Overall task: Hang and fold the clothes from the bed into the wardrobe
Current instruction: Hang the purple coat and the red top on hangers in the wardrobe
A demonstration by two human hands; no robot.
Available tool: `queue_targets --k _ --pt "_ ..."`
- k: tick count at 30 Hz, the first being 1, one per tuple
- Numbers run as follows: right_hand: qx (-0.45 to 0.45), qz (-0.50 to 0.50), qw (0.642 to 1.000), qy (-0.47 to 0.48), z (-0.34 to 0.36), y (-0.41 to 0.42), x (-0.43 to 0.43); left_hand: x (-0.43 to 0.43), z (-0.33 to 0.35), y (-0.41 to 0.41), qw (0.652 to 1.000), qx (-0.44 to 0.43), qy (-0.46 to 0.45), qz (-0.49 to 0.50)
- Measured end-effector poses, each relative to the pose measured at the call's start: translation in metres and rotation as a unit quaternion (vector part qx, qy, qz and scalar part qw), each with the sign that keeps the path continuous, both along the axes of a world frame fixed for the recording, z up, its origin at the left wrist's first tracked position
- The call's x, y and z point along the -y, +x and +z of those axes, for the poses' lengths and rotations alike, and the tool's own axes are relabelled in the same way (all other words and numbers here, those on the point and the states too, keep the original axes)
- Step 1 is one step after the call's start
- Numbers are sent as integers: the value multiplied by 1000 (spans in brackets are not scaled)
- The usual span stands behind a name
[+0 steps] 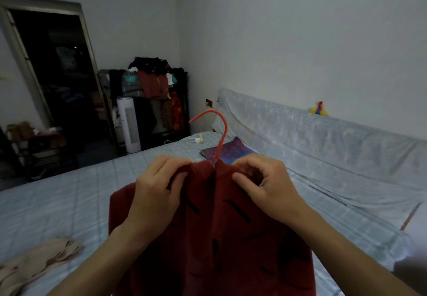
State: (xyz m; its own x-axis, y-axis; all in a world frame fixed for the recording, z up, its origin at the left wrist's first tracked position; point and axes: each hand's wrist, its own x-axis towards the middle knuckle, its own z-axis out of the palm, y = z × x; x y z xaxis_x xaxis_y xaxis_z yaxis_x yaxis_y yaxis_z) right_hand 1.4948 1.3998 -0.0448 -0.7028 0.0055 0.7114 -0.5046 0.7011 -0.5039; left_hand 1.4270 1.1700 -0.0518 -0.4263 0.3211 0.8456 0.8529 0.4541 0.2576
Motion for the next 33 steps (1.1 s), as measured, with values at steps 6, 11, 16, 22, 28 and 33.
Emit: queue_targets --k 6,11,16,22,28,33 --pt "55 131 984 -105 5 -13 -11 -18 21 12 989 -38 -66 125" --pt "67 183 960 -200 -5 -12 -2 -35 31 39 974 22 -25 223" --pt "51 213 951 -218 -19 0 22 -45 29 89 961 114 34 251" --pt "55 268 935 -226 -24 19 77 -37 23 130 903 237 115 339" --pt "132 387 875 -259 -22 55 158 27 37 175 866 294 263 308" --pt "223 476 821 -221 -13 88 222 104 42 218 845 329 376 189"
